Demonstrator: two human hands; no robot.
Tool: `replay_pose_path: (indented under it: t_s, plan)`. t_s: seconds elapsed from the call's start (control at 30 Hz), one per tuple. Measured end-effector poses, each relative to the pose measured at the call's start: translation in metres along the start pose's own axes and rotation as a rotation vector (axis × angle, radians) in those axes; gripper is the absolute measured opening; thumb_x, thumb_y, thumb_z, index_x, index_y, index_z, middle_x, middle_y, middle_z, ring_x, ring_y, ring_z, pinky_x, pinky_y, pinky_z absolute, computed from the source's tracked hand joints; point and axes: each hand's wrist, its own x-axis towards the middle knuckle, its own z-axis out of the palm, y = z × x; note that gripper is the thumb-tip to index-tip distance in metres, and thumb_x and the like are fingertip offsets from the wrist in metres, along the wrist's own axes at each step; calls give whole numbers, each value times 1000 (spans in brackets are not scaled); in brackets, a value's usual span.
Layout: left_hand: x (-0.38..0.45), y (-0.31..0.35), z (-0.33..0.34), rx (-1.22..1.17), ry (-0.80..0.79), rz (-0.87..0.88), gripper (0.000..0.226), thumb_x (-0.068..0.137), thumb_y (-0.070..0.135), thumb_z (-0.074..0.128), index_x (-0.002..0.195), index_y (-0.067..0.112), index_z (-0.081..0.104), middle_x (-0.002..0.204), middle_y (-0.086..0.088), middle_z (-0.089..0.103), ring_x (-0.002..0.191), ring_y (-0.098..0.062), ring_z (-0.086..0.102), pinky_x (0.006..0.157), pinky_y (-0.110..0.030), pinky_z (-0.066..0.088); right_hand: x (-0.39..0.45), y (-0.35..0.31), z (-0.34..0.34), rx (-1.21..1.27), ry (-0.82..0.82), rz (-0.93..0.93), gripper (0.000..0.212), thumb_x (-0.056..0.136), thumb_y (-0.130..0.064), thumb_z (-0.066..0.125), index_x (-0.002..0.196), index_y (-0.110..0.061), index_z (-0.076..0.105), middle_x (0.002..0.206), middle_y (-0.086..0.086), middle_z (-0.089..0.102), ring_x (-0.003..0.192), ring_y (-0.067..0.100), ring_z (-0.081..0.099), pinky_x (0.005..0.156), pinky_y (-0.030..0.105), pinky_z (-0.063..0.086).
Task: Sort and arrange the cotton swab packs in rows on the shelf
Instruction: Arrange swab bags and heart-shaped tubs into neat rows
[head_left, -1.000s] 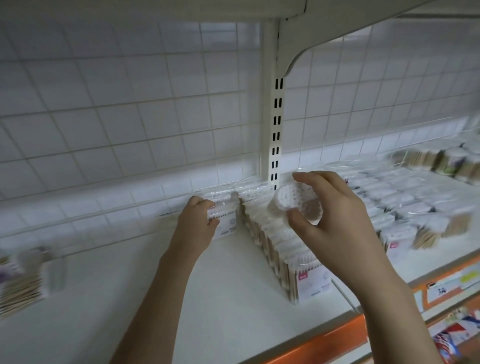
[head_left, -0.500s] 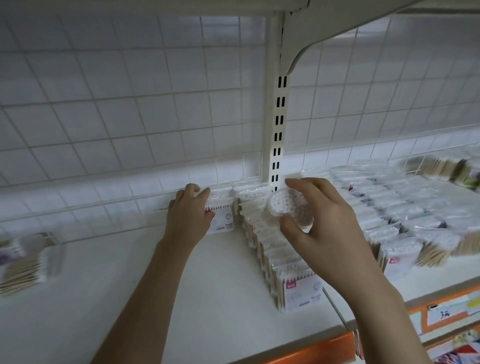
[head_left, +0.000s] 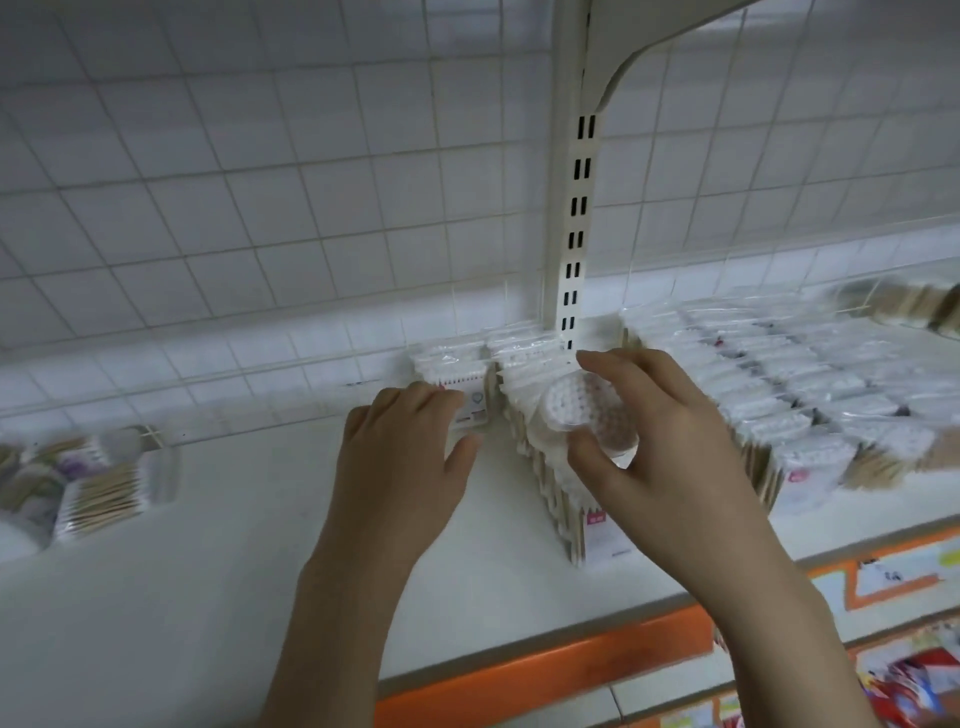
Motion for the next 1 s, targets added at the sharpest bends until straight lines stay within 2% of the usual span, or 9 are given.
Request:
replay_pose_path:
  t_s: [0.17,0.3,0.37,0.43,0.53,0.7,0.8,0.93,1.0]
  plan:
    - [-24,20,-5,-103,-56,47,33,88,34,56,119,23,59,116,7,59,112,-17,48,92,-30,30,-26,-6,-14,-44,-32,53,51,83,-10,62,131,-16,50,118,-10,44,69,0,34,80,-6,20]
    - [-37,32,-4,-201,-84,29,32,88,32,57,117,20,60,116,7,58,112,-16,48,94,-31,34,-51,1,-34,-106,-40,116,51,82,-9,63,130,-17,50,120,-8,45,66,1,35,79,-6,19]
    - [-40,40,-4,-234,-97,24,33,88,33,56,118,20,60,117,7,58,114,-16,47,95,-33,35,-64,8,-47,-137,-21,153,51,80,-9,64,129,-16,52,118,-8,47,72,5,39,79,-6,20]
    - [-42,55,-1,-257,-100,40,33,87,32,56,116,18,62,114,5,59,112,-18,48,94,-34,36,-75,17,-61,-149,4,204,52,79,-11,64,129,-18,52,115,-11,45,86,6,45,80,-6,21]
    - [-45,81,3,-276,-80,55,29,85,27,61,111,16,64,108,3,62,108,-22,50,91,-35,38,-87,35,-79,-151,24,233,51,79,-12,65,127,-20,53,114,-12,45,100,7,45,81,-4,25]
    - [-46,130,18,-303,-31,32,23,84,24,64,106,19,66,92,6,61,92,-19,53,81,-34,41,-104,79,-114,-119,25,236,51,79,-14,66,127,-23,53,121,-9,47,110,9,46,83,-6,23]
    - [-44,173,33,-275,-6,-10,20,83,24,65,102,18,66,85,6,60,86,-21,57,77,-35,43,-115,120,-147,-99,13,220,51,78,-12,66,126,-22,54,117,-10,47,106,13,50,81,-3,25]
    - [-41,246,56,-266,-27,16,19,82,21,67,99,15,67,85,3,62,85,-23,60,76,-36,47,-129,177,-192,-120,17,228,48,79,-15,65,126,-18,55,114,-9,46,98,5,43,80,-5,23]
    - [-40,283,68,-271,-73,58,22,83,24,65,103,16,66,90,3,63,89,-21,59,79,-36,47,-135,204,-211,-136,4,248,51,78,-12,65,127,-16,54,115,-7,47,102,8,43,79,-1,24]
